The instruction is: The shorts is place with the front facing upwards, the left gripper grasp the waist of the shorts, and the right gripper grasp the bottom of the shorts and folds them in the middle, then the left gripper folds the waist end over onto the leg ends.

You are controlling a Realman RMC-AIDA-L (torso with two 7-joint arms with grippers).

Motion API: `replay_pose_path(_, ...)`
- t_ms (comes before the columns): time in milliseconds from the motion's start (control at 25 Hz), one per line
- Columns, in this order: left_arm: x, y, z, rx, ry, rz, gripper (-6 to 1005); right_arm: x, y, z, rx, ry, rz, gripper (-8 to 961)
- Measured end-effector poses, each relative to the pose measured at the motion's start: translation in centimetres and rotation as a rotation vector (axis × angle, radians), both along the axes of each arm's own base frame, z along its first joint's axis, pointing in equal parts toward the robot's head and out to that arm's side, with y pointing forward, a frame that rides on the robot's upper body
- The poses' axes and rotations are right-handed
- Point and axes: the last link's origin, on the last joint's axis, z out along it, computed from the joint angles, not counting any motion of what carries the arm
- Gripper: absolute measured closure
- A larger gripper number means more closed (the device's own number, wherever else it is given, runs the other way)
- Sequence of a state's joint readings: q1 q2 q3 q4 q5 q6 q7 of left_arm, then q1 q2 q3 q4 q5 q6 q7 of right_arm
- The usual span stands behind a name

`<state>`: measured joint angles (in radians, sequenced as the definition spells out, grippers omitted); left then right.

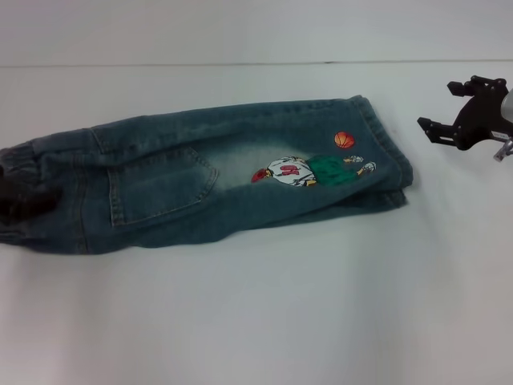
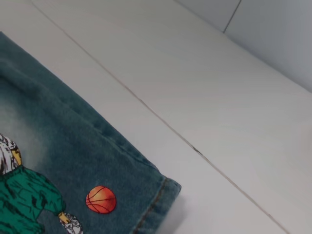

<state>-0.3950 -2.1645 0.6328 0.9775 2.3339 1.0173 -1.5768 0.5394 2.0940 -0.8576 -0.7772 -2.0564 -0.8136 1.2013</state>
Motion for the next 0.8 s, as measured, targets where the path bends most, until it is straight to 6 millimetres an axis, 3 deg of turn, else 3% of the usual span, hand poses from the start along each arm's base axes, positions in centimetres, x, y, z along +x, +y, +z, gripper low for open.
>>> replay_pose_path(280,-0.3,0.0,0.3,0.013,0.008,0.023,148,-0.1,-0.1,-0.2,-0.008,0.004,0.003,191)
replay_pose_path(440,-0.7,-0.6,3.3,0.155,-0.074,0.027,154,-0.5,-0.8,0.0,-0.032,0.069,0.039,196)
replay_pose_path(600,-1.0,-2.8,5.1,0.227,-0.189,-0.032,168,-1.1,-2.5,0.3,-0.088,0.155,0.111,203)
replay_pose_path(800,-0.9,-6.6,4.2,0.216,-0.312,-0.162,189,-1.7,-6.1,-0.2,-0.224,0.24,0.245,204)
